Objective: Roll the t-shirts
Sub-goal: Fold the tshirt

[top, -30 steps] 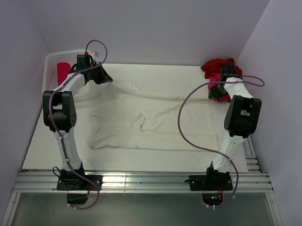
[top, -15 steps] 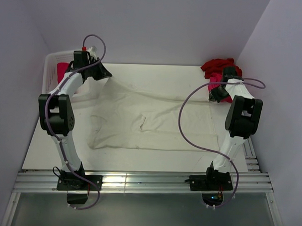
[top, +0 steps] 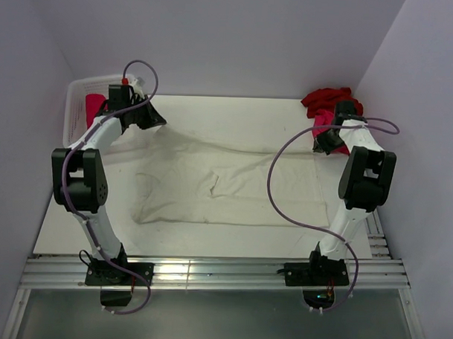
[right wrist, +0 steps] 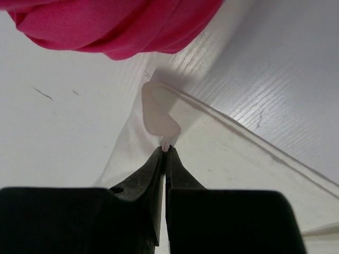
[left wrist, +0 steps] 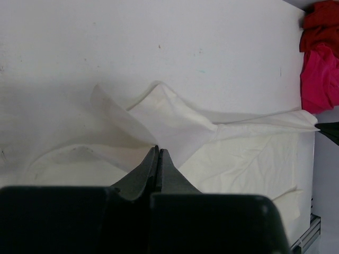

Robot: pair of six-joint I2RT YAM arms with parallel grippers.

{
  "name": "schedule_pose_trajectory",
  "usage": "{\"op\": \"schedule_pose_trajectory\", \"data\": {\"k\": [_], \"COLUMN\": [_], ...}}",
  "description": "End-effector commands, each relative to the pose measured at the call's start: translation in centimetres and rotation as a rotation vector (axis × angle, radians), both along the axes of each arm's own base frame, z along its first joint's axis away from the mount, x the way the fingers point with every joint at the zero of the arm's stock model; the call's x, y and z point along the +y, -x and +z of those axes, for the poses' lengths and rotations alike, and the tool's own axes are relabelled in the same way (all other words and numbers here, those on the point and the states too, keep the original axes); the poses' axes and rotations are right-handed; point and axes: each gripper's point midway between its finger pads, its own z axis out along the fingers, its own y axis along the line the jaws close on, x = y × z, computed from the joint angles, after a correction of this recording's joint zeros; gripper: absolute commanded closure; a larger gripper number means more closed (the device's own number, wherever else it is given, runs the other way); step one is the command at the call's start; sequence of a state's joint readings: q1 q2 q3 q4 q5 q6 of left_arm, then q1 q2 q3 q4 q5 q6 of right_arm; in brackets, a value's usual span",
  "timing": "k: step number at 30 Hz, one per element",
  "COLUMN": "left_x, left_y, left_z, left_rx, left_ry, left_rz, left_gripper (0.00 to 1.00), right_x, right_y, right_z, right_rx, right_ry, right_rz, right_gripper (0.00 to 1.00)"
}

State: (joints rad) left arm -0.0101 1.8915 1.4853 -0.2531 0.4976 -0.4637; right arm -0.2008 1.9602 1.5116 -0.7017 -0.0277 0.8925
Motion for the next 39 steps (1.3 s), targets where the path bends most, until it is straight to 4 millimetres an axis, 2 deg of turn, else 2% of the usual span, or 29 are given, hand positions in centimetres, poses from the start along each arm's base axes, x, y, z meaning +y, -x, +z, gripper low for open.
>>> {"op": "schedule_pose_trajectory", "data": {"k": [1,10,15,17,27,39], "left_x": [0.0,-0.5,-0.7,-0.6,-0.6,0.2], "left_y": [0.6,2.0,3.2,3.4,5.1,6.5], "left_z": [3.0,4.3,3.7,4.1,2.7,3.8], "left_rx": [-0.104,-0.155,-0.152,-0.170,-0.158,-0.190], "left_ry": [-0.025,-0.027,-0.024,-0.025,-0.025,-0.057], "left_rz": [-0.011,-0.022,-0.023,-0.018,-0.011,0.016], "left_gripper": [1.00,1.00,1.00,1.00,1.00,1.00], "right_x": [-0.1,0.1,0.3,0.4,0.8,0.9], "right_y": [0.7,1.9,2.4,2.7,4.2,5.3], "right_z": [2.5,2.8,3.0,3.0,3.1,3.0], "right_rx": [-0.048,-0.035,-0.039,-0.034,-0.025,-0.012], "right_ry": [0.004,0.004,-0.001,-0.004,-0.008,-0.004], "right_rz": [0.001,0.007,0.004,0.007,0.011,0.003], "right_gripper": [1.00,1.00,1.00,1.00,1.00,1.00]}}
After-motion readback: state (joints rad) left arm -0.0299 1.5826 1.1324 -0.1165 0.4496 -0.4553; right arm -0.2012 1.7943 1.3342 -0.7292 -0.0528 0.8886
